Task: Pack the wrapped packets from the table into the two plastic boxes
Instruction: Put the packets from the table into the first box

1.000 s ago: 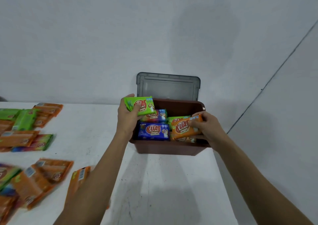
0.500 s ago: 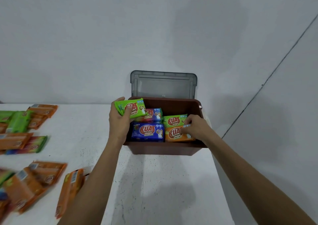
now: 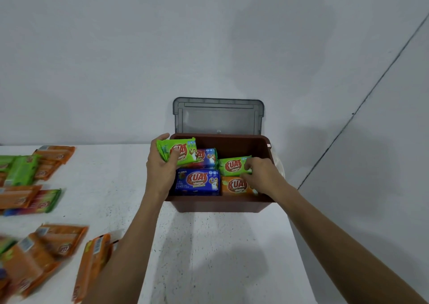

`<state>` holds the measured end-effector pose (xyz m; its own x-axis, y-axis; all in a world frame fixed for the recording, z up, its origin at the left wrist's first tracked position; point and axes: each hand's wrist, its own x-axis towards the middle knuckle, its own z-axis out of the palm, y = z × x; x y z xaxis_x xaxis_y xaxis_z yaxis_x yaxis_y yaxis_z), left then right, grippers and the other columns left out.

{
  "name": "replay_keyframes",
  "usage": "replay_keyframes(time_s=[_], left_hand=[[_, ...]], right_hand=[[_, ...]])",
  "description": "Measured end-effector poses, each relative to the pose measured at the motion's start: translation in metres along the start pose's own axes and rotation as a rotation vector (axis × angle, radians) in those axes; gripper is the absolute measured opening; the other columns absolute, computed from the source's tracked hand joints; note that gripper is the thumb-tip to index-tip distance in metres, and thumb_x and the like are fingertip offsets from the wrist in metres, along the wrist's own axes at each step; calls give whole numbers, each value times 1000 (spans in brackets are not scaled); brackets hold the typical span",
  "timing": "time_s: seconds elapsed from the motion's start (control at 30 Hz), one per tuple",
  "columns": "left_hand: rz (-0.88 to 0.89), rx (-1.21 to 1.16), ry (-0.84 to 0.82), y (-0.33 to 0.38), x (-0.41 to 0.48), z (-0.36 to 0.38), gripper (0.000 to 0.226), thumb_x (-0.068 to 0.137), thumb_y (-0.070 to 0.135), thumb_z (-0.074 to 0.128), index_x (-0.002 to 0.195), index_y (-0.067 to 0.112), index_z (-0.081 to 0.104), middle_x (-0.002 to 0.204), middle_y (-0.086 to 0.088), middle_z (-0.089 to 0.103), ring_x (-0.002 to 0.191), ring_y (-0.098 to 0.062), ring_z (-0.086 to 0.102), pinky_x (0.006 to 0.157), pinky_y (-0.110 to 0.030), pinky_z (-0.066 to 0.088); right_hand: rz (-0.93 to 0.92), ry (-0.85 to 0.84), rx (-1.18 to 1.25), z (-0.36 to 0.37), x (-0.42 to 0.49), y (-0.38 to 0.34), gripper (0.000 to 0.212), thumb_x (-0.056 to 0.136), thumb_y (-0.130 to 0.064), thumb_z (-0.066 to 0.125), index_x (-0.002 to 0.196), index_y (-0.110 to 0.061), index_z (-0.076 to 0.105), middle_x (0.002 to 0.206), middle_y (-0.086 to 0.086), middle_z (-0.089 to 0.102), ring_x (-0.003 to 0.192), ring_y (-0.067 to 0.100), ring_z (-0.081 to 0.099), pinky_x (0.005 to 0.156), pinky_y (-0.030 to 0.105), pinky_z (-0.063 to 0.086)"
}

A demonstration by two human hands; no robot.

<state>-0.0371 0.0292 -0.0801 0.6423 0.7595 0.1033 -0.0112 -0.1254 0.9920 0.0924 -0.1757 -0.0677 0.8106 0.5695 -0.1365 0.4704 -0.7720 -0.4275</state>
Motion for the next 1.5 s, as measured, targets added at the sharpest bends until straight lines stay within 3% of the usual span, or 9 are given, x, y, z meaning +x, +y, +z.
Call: replay_keyframes(time_s=[0.17, 0.37, 0.5, 0.67, 0.8, 0.9, 1.07, 1.33, 1.5], left_hand=[[10, 7, -71, 6, -2, 3, 32, 94, 21, 59, 123, 31, 47, 107, 13, 63, 91, -4, 67, 67, -19, 56], [-97, -44, -197, 9, -1, 5, 28, 94, 32, 57, 120, 24, 54, 106, 3, 69, 92, -13, 70, 77, -39, 60], [-113, -56, -271, 10, -6, 10, 26, 95, 32, 54, 120, 24, 54, 105, 2, 69, 92, -12, 71, 73, -33, 60], [-61, 26, -309, 14, -7, 16, 24, 96, 32, 52, 119, 27, 51, 109, 5, 65, 90, -12, 70, 67, -23, 58], [26, 169, -235, 17, 5, 9, 28, 96, 33, 53, 124, 27, 49, 109, 9, 65, 93, -8, 66, 68, -24, 57], [159, 375, -120, 13, 14, 1, 25, 97, 31, 53, 121, 23, 53, 108, 14, 62, 91, 4, 60, 70, -13, 49], [200, 691, -99, -20, 24, -6, 30, 95, 30, 55, 123, 21, 53, 129, 0, 56, 118, -17, 51, 88, -28, 44], [202, 776, -145, -25, 21, -4, 34, 92, 33, 59, 124, 19, 55, 140, -2, 47, 123, -17, 48, 98, -37, 44], [191, 761, -146, -26, 21, -5, 33, 92, 33, 60, 121, 18, 58, 142, -1, 46, 124, -18, 48, 99, -38, 44]], right_hand=[[-73, 113, 278, 0, 7, -13, 24, 95, -30, 62, 114, -16, 65, 114, 4, 69, 95, 12, 66, 75, 20, 54], [-37, -50, 788, 4, 12, -36, 49, 91, -40, 65, 131, -13, 56, 119, 6, 66, 102, 15, 67, 82, 33, 60], [9, -123, 1030, 9, 12, -49, 44, 86, -29, 72, 127, -17, 59, 114, 7, 69, 99, 17, 71, 79, 33, 61], [6, -141, 1090, 4, 11, -51, 30, 86, -17, 73, 114, -12, 63, 104, 10, 72, 92, 23, 74, 75, 36, 62], [-29, -74, 976, -17, 16, -32, 23, 89, -16, 70, 110, -10, 63, 102, 14, 72, 90, 28, 73, 78, 44, 61], [6, -11, 874, -36, 27, -12, 23, 88, -14, 71, 107, -4, 61, 100, 18, 71, 85, 28, 73, 75, 42, 61], [37, 49, 631, -45, 45, 11, 15, 89, -13, 70, 100, -8, 62, 106, 15, 67, 93, 26, 70, 75, 39, 60], [52, 40, 380, -13, 59, 5, 20, 89, -17, 70, 106, -12, 60, 115, 12, 63, 88, 18, 63, 53, 18, 45], [113, 115, 197, -5, 60, 0, 30, 90, -21, 69, 115, -7, 57, 115, 15, 64, 97, 26, 63, 67, 27, 49]])
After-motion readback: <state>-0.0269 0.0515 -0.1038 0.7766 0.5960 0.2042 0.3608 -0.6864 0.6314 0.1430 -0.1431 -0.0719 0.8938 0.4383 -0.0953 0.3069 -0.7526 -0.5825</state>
